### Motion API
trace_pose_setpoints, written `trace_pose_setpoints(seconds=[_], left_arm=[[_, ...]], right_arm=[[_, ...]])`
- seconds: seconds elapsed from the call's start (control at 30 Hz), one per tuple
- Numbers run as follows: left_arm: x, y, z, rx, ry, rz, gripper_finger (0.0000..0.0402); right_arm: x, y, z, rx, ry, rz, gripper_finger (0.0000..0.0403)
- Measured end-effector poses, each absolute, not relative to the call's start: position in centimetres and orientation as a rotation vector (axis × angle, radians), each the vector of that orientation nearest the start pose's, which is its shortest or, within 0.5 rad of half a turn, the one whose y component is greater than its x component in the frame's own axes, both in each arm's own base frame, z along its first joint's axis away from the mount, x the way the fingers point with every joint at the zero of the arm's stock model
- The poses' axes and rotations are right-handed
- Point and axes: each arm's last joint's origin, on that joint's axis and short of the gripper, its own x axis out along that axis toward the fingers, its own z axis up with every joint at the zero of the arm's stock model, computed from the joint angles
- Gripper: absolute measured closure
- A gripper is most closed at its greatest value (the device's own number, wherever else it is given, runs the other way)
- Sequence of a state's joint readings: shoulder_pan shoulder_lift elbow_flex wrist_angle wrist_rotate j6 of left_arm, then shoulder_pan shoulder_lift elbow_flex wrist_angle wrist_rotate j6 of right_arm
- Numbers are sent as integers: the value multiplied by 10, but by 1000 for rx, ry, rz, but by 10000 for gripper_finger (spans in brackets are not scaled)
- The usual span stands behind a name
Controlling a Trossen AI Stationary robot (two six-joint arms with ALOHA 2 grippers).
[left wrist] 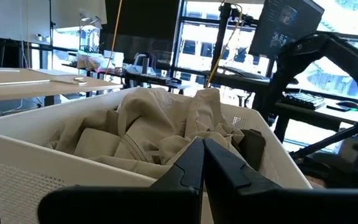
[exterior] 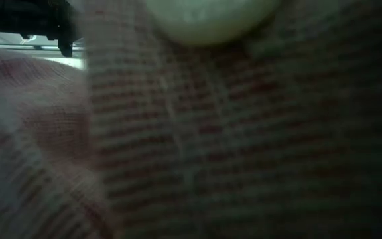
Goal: Sort clothes
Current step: Put the pink polo into the laundry bin
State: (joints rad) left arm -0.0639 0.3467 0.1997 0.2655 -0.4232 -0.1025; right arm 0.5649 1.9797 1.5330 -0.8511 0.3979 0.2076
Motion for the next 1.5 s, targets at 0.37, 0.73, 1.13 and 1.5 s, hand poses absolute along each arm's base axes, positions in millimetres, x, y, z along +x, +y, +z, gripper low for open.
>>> trace_pose_setpoints(seconds=[0.37,0.73,1.13,1.5], left_arm=[[117,4,224,-122,-90,355,398],[117,4,220,-192,-71,355,398],[117,4,224,-154,-100,355,398],[117,4,224,-122,-90,357,398]], right_arm=[[357,145,253,-270,1332,-194,162],[327,267,307,-191,1007,285,162],[320,241,173,-476,1398,74,162],[365,138,196,-439,1535,-258,162]])
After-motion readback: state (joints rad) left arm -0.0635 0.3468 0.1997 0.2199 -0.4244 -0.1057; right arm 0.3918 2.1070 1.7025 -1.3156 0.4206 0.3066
